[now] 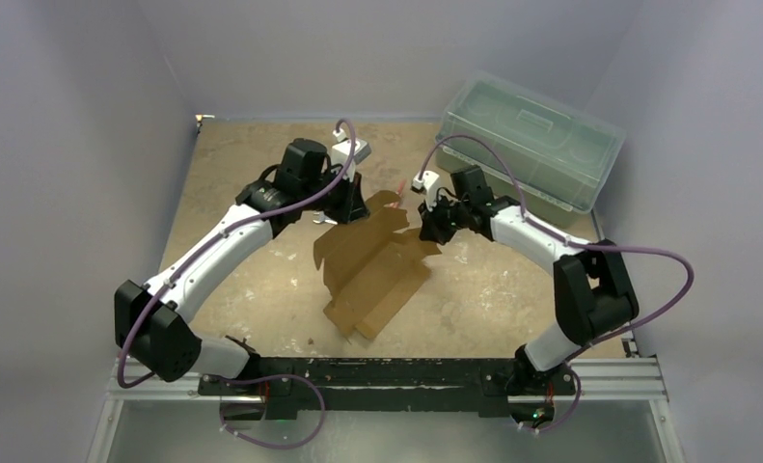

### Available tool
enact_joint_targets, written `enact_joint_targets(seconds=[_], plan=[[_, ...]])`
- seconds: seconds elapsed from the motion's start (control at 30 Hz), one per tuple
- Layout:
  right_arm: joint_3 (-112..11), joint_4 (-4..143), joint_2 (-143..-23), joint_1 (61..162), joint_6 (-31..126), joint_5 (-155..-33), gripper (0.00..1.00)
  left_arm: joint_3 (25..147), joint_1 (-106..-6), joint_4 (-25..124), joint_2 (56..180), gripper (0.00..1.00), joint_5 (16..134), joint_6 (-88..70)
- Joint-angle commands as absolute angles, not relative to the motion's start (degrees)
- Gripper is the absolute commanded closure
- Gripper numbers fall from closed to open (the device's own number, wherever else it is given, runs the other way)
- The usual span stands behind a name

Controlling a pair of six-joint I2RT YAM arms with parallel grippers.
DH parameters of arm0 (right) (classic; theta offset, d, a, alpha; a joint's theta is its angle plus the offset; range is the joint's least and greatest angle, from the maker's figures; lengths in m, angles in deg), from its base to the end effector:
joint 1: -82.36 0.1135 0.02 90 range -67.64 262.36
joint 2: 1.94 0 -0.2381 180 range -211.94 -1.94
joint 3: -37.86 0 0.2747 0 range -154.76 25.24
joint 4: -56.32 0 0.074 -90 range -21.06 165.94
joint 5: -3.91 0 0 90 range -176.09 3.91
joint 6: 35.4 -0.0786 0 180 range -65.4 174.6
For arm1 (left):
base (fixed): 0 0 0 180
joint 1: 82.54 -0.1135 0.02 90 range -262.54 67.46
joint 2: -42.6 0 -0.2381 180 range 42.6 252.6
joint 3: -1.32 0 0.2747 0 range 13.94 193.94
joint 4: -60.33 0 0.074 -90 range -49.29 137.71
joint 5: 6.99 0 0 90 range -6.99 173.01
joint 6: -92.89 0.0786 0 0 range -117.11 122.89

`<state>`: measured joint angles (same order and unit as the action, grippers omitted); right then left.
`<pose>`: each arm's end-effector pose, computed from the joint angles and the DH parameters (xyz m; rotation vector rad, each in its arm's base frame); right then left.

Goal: Fold the paper box

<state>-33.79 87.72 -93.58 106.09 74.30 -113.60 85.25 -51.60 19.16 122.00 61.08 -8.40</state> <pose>0.3284 0.1840 0.1453 -1.0871 2.1694 0.6212 0.3005 -0.2143 0.2816 0.6057 2.2012 -0.8220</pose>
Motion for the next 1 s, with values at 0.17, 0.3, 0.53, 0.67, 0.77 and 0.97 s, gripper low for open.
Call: enact_joint_targets(seconds=[0.17, 0.3, 0.53, 0.67, 0.77, 0.97], plan=[[-14.2, 39.4, -77.7, 106.6, 52.6, -117.0, 1.00, 95.6, -51.4, 13.4, 121.5, 1.00, 57.1, -4.0], [-9.0, 27.4, -78.6, 107.5, 49.3, -116.0, 1.00, 93.9, -51.2, 13.1, 121.4, 1.00, 54.5, -4.8], [-3.9, 23.9, -78.7, 108.0, 49.2, -115.8, 1.00, 89.2, -51.1, 14.3, 120.7, 1.00, 52.8, -5.8], [-4.1, 25.8, -79.3, 108.0, 47.0, -117.7, 1.00, 88.7, -51.0, 13.6, 120.8, 1.00, 52.4, -6.1], [-4.0, 25.9, -77.7, 108.6, 44.5, -119.6, 1.00, 89.3, -51.0, 12.4, 119.7, 1.00, 52.7, -5.8], [-3.5, 29.6, -77.0, 111.3, 44.6, -117.3, 1.00, 88.4, -51.0, 12.0, 118.7, 1.00, 52.1, -6.6]])
